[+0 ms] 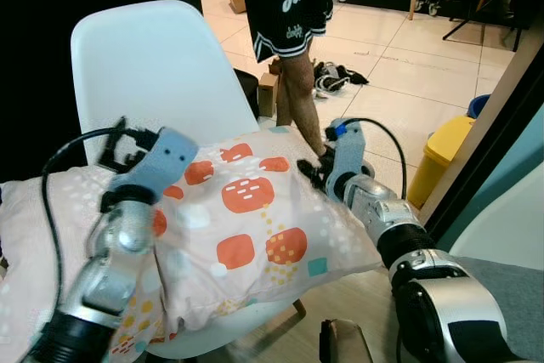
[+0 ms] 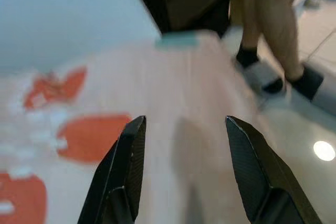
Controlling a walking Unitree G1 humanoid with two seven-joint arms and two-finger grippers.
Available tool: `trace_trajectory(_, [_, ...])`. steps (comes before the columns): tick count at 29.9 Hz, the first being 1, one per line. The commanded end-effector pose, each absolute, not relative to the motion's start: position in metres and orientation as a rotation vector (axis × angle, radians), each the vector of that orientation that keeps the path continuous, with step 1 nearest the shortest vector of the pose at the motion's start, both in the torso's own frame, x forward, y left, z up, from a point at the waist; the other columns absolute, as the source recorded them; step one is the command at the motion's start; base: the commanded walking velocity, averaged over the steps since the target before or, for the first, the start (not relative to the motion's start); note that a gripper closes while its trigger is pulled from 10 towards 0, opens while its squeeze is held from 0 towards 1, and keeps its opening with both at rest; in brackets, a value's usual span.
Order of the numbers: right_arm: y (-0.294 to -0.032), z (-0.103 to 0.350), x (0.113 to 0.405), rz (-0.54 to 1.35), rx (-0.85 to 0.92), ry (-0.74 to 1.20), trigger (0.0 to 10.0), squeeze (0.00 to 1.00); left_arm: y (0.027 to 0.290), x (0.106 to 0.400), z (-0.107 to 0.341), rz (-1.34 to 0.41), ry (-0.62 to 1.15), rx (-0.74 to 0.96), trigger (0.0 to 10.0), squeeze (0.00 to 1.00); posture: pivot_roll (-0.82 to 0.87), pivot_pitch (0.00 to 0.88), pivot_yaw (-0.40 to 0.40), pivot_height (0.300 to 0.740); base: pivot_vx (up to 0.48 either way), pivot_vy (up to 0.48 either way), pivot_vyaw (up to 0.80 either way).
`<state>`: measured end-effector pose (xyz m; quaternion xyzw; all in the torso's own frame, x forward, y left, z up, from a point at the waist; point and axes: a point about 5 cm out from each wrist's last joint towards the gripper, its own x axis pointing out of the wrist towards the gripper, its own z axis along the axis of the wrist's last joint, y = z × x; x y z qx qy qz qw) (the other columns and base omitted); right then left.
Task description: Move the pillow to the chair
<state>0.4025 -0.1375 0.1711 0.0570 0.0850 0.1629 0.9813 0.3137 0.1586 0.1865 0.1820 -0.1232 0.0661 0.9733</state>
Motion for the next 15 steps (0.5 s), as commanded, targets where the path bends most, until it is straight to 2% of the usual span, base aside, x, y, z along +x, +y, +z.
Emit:
trace_trajectory(1, [-0.137, 0.175, 0.403, 0.321, 0.151, 0.139, 10.0, 0.0, 0.165, 0.314, 0.174, 0.14, -0.186, 0.298, 10.0, 0.0, -0.01, 0.117, -0.003, 0.571, 0.0, 0.0, 0.0])
trace_trajectory(2, [-0.137, 0.175, 0.403, 0.321, 0.151, 0.139, 10.0, 0.0, 0.165, 0.314, 0.174, 0.14, -0.186, 0.298, 10.0, 0.0, -0.01, 0.117, -0.003, 0.571, 0.0, 0.0, 0.0])
trace_trajectory(4, [-0.136, 0.176, 0.403, 0.319, 0.17, 0.117, 10.0, 0.0, 0.162, 0.315, 0.163, 0.128, -0.134, 0.251, 10.0, 0.0, -0.01, 0.118, -0.002, 0.576, -0.48, 0.0, 0.0])
trace_trajectory(8, [-0.13, 0.178, 0.399, 0.322, 0.232, 0.041, 10.0, 0.0, 0.153, 0.309, 0.142, 0.088, -0.061, 0.244, 10.0, 0.0, -0.03, 0.111, -0.001, 0.59, 0.0, 0.0, 0.0])
trace_trajectory(14, [-0.122, 0.167, 0.394, 0.339, 0.254, 0.048, 10.0, 0.0, 0.153, 0.309, 0.136, 0.108, -0.019, 0.227, 10.0, 0.0, -0.03, 0.101, 0.001, 0.604, -0.461, 0.0, 0.0])
trace_trajectory(15, [-0.12, 0.161, 0.393, 0.345, 0.255, 0.061, 10.0, 0.0, 0.152, 0.309, 0.137, 0.098, -0.026, 0.233, 10.0, 0.0, -0.03, 0.098, 0.001, 0.609, 0.0, 0.0, 0.0])
